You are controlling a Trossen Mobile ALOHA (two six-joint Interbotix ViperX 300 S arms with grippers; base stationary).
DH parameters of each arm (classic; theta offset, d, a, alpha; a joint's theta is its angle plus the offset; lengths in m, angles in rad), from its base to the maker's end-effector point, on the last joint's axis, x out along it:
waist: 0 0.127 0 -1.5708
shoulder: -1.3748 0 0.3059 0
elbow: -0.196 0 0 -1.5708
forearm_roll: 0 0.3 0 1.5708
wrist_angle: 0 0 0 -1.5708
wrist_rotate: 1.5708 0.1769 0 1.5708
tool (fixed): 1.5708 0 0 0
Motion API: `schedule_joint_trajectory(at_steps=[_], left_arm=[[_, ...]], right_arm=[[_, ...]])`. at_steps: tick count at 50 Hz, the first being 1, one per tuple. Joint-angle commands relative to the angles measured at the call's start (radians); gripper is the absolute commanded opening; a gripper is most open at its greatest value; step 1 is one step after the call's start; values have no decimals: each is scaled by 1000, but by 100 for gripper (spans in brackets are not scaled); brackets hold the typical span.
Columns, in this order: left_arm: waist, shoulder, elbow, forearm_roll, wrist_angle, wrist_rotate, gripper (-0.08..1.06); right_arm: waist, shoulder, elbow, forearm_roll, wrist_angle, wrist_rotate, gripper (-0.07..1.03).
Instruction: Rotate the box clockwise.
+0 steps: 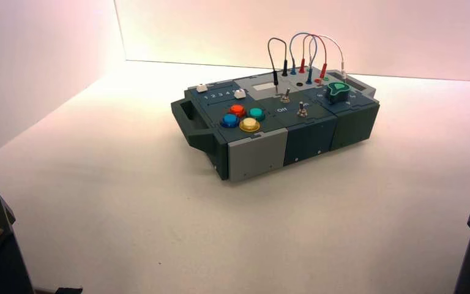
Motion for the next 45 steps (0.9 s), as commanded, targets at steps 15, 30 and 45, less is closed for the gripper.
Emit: schedule_joint_trajectory(at_steps=[15,30,45], left_arm=[[0,0,-12,3,-5,2,-3],[-61,-3,-80,-9,201,-29,-3],[-89,26,-206,-31,620,-60,-3]], right_arm=[[-3,3,-32,-11,28,-3,27],[-2,18,-104,-23,152,-3,10],[-2,184,-302,-40,360,-6,9]])
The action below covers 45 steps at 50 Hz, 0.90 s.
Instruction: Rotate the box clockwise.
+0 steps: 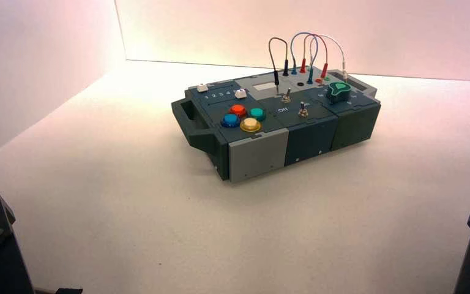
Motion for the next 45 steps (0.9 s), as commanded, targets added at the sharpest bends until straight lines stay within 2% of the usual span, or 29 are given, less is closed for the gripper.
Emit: schedule_joint_trajectory(at_steps=[1,14,17,32,45], left_arm=[[-18,21,-66,-11,150,-18,-3],[-80,101,-118,-15,353,-40,-3],[-95,146,-130,-23,391,-40,-3],[-166,239,-140,-61,405,-40,-3],[-178,336,-152,-71,420,-40,-3]], right_arm=[[-2,91,-124,-5,89,-3,8],[2,247,-255,-5,193,-28,2],[2,313,-304,-5,238,-54,-1],[3,485,-433,-2,357,-100,-2],[8,591,-520,5,393,-170,-2]])
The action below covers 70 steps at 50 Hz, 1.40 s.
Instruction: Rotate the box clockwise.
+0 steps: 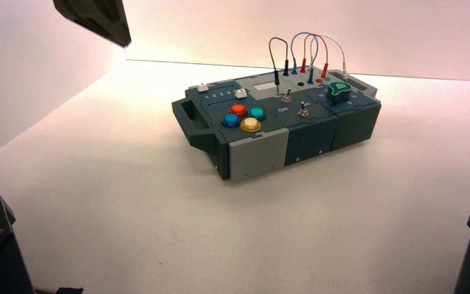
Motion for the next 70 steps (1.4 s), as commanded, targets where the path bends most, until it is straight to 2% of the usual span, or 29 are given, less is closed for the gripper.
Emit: schedule_joint_trajectory(at_steps=[1,4,10,18,21,27,34,47,63,70], left_arm=[[-15,35,-34,-14,12,-3,-3],[-26,60,-38,-28,25,-3,-3],[-49,127,-55,-71,64,-3,-3],[-72,201,-78,-146,91,-3,-3],[-83,215,-81,-153,81,-3,-3],[-97,229,-81,-153,44,-5,-3],[-98,249,-83,-155,23,-21,-3],[-104,311,-95,-155,12,-21,-3],[-179,434,-137,-155,-6,-29,-3],[-186,485,-152,-155,-29,-41,-3]], right_arm=[[5,37,-69,8,23,-28,-2],[5,63,-84,9,34,-35,-2],[8,133,-121,14,46,-78,-2],[12,209,-161,41,54,-130,-2],[12,233,-175,49,55,-144,-2],[14,276,-202,52,55,-169,-2],[14,327,-244,52,55,-179,-2],[20,408,-321,52,80,-201,-2],[20,506,-390,52,97,-218,-2],[21,548,-416,54,98,-250,-2]])
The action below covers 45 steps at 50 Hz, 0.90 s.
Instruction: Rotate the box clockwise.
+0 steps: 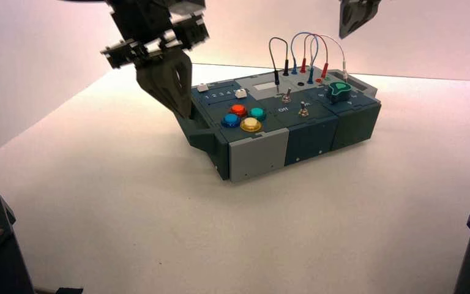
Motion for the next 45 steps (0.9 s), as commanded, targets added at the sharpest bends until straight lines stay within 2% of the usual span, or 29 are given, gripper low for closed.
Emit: schedule_joint_trajectory(at_steps=[1,9,29,36,39,40,45], left_arm=[[-5,18,-34,-5,-17,-11,-3],[-9,51,-40,-5,-31,-31,-3],[-60,104,-63,-9,-3,-41,-3],[-60,132,-78,-9,-6,-43,-3],[-60,138,-80,-9,-8,-43,-3],[-60,152,-81,-9,-9,-44,-3],[-60,166,-80,-9,-11,-44,-3]], right_arm=[[5,3,-46,6,-3,-28,-2],[5,35,-69,6,-3,-35,-2],[14,127,-135,15,15,-49,-2],[18,152,-155,32,15,-55,-2],[20,155,-161,32,15,-58,-2],[25,164,-170,32,12,-69,-2],[32,173,-178,34,12,-71,-2]])
